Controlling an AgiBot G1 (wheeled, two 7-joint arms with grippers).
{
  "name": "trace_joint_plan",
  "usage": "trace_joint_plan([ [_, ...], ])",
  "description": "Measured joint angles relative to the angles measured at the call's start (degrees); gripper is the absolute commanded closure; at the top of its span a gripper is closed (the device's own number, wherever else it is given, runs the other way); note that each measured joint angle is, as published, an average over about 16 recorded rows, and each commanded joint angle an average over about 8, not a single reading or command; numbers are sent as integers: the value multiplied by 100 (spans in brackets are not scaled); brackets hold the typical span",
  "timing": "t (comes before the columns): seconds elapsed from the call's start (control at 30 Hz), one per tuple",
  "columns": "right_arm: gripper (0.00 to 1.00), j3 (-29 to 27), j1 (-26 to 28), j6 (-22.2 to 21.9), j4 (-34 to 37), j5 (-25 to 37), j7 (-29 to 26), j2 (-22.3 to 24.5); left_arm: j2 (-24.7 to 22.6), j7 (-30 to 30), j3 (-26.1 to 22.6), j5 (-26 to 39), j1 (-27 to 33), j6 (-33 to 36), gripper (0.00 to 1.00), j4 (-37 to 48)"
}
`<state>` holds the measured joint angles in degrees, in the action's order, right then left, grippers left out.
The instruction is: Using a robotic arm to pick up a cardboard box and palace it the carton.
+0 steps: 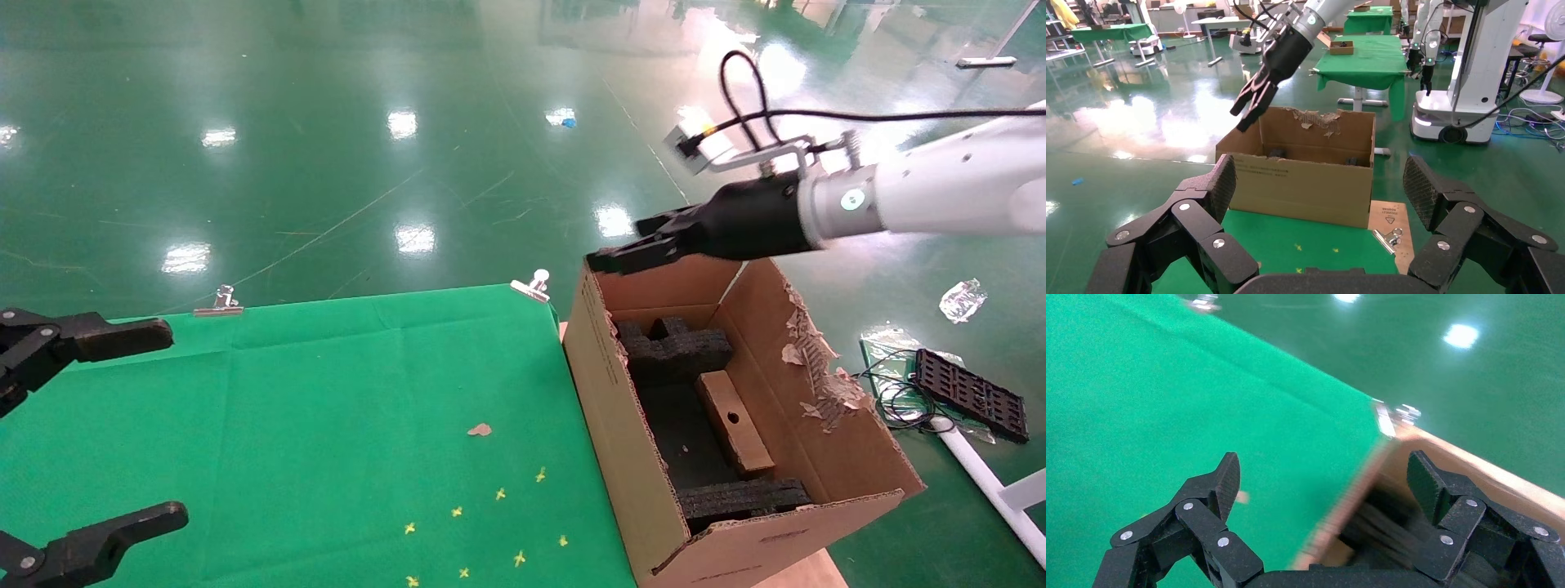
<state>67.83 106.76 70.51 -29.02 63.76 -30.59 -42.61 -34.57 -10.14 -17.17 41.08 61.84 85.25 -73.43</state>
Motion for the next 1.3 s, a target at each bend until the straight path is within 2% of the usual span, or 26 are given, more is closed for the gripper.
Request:
trace_joint_plan([
  [1.3, 0, -4457, -3889, 1307, -3834, -1884, 1707, 653, 4, 6, -11, -8, 3, -4, 0, 0],
])
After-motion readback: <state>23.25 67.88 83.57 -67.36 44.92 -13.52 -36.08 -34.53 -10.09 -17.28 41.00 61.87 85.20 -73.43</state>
